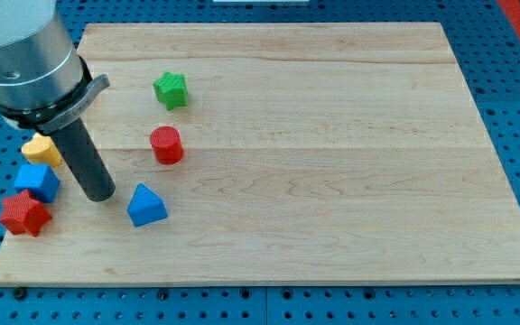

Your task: Place your arm diagonal to the blue triangle

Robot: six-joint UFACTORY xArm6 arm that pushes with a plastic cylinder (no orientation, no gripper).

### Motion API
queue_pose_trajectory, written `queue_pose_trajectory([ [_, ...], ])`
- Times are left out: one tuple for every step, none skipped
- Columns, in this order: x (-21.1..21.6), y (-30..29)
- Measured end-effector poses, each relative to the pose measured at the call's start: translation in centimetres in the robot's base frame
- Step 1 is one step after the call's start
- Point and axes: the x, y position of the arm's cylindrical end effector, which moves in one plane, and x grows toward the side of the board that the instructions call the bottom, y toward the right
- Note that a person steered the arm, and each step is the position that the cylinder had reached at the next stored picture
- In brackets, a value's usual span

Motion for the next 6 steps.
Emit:
queue_pose_trajectory([
  [0.0,0.0],
  [1.6,1.7],
  [5.7,2.0],
  [8.9,2.0],
  [10.5,1.2],
  [10.4,-2.7],
])
